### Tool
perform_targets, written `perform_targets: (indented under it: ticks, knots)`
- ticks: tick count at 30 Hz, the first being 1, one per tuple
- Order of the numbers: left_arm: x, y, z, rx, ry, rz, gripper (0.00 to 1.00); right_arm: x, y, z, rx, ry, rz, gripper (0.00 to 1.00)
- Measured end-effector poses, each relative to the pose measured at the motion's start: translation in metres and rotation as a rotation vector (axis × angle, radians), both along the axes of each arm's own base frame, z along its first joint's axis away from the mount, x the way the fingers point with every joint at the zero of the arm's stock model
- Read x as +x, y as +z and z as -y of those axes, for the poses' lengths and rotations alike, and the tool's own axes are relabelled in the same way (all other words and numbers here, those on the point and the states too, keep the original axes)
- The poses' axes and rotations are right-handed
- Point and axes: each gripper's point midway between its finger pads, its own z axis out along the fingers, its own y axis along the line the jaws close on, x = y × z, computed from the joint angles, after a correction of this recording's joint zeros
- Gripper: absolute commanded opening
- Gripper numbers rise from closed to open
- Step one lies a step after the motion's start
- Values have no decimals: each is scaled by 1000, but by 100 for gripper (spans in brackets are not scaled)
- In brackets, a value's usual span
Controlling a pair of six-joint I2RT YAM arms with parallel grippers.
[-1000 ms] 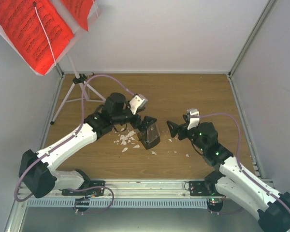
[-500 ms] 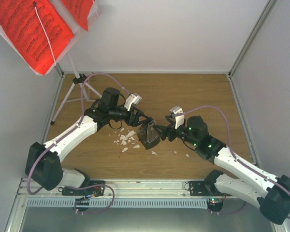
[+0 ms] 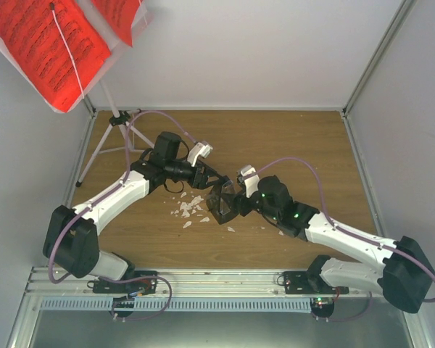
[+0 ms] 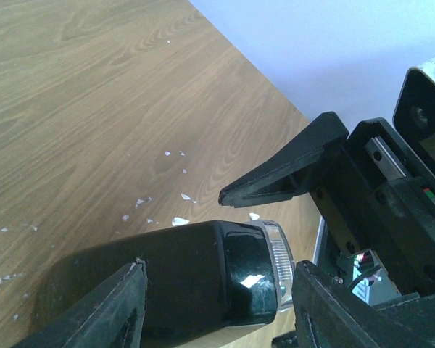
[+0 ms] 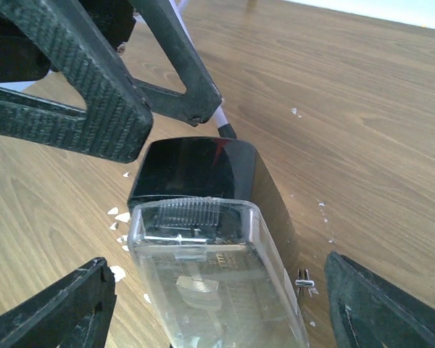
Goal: Pack up the instrument practice props
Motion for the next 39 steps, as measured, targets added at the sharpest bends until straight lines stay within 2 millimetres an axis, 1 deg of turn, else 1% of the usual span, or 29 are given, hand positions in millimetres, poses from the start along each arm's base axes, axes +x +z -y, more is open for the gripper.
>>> perform_targets:
  ticks: [4, 7, 11, 14, 16, 21, 27, 39]
  knots:
    - [0, -3, 0, 4, -5, 0, 53, 3, -5, 0, -18, -13, 3, 73]
    - [0, -4, 0, 4, -10, -5, 52, 5, -2, 0, -14, -16, 16, 69]
    - [0, -8, 1, 8, -15, -11, 51, 7, 0, -3, -8, -14, 29, 58]
    - [0, -9, 1, 9, -17, -13, 50, 6, -1, -6, -4, -5, 30, 47]
    - [0, -9, 1, 10, -17, -13, 49, 6, 0, -6, -5, 0, 36, 43]
    - [0, -12, 1, 18, -19, -15, 48, 6, 1, -6, -5, 2, 43, 44]
    - [-2, -13, 2, 19, -27, -15, 45, 1, 2, 0, 13, 1, 57, 44]
    - [-3, -17, 3, 42, -28, -13, 45, -4, 1, 9, 19, -11, 72, 45]
